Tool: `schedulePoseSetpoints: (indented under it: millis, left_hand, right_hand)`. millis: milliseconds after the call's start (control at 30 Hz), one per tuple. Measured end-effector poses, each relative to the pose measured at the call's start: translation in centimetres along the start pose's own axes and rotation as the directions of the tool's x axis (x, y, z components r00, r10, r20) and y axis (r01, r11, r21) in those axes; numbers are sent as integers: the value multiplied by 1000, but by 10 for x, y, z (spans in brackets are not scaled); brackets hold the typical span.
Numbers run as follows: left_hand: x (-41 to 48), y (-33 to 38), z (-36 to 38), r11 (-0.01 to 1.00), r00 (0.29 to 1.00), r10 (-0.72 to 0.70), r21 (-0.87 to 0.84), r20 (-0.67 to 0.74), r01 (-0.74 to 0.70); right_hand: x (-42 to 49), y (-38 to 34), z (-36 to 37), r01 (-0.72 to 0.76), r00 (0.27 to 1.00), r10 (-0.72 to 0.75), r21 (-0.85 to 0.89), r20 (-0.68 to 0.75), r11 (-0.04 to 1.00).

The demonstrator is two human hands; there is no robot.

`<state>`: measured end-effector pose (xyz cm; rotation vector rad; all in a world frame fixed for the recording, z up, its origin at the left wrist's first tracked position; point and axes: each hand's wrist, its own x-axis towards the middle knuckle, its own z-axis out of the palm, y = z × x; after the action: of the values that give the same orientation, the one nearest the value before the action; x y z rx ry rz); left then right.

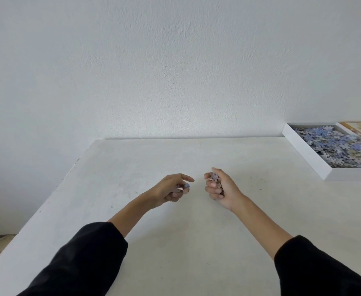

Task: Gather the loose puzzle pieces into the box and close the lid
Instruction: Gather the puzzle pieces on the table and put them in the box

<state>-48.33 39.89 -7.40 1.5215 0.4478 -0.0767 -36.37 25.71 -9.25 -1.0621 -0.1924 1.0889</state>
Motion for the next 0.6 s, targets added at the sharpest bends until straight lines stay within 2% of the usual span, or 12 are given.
schedulePoseSetpoints:
  millis: [67,133,200,233,300,400,600]
  left_hand:
    - [4,1,11,980,998,-38,-195,-56,27]
    - [8,1,25,918,993,-64,-397,-97,21]
    - [13,1,36,872,985,-59,-489,-161,-28]
    - [15,2,40,874,980,-46,-483,-194,-54]
    - [19,3,47,924,963,4,-368,-269,-106]
    - [25,2,54,981,926,165,-36,-340,-189]
    - [45,13,81,906,891,386,280,-238,-318]
  right_hand:
    - [1,0,0,-35,996,44,113,-79,993]
    - [1,-1,-2,-53,990,83,249,-111,967]
    - [0,-3,-5,-52,989,94,329,-113,943]
    - [-1,-5,-7,-45,990,87,339,-110,940]
    - [-1,-8,-11,-11,991,52,317,-121,948]
    - [-4,-18,-22,72,983,-30,230,-181,970]
    - [-19,-56,-49,177,949,-204,-127,-241,976]
